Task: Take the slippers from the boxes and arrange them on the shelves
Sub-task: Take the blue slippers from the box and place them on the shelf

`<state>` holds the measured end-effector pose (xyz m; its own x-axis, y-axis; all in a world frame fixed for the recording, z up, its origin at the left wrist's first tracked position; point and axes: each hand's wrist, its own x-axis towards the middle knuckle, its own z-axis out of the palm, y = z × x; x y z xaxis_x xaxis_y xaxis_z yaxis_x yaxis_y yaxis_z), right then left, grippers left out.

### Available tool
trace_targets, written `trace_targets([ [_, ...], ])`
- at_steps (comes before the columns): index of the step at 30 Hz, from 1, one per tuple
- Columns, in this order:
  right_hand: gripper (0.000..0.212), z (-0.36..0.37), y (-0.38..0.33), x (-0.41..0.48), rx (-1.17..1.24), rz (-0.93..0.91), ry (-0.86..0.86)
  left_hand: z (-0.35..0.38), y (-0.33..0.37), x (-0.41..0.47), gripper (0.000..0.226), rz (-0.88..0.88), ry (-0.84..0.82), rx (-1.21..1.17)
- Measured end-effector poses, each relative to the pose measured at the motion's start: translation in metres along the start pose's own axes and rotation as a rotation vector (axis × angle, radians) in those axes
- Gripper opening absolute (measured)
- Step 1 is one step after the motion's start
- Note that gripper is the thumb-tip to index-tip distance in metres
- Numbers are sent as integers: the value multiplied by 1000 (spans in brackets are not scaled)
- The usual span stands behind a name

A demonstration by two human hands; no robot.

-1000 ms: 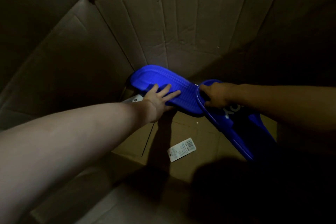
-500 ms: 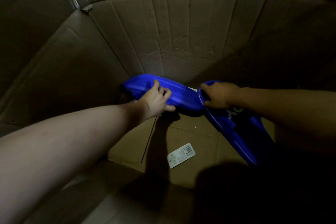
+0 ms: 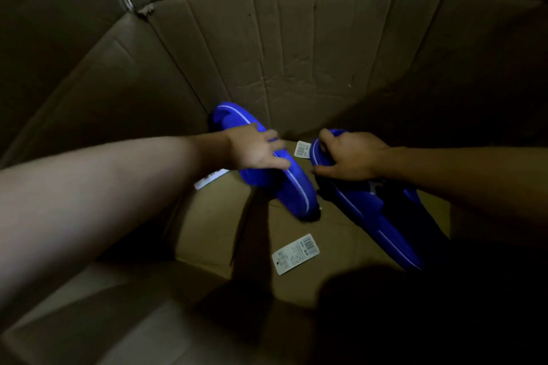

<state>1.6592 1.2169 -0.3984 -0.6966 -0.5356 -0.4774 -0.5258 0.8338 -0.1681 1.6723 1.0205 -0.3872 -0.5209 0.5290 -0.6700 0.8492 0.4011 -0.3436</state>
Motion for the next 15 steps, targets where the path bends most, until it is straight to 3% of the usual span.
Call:
trace_targets([
  [3,78,4,-10,2,-53,-10,-38,4,5,12,35,237,325,41],
  [6,83,10,-17,3,-52,-27,-68,11,21,16,33,326,521,-56],
  [8,74,12,-20,3,-9,-49,-121,12,34,15,32,213,538,-221],
  [10,62,15,-23,3,-5,-67,-190,17,49,18,25,-22,610,-376],
  [12,49,17,-23,4,-23,-43,-236,22,58,15,48,-339,460,-678],
  [14,38,19,-18,6,-62,-14,-274,28,63,8,65,-512,225,-958],
  [15,38,20,-16,7,-98,-9,-299,30,63,8,69,-555,189,-1031],
])
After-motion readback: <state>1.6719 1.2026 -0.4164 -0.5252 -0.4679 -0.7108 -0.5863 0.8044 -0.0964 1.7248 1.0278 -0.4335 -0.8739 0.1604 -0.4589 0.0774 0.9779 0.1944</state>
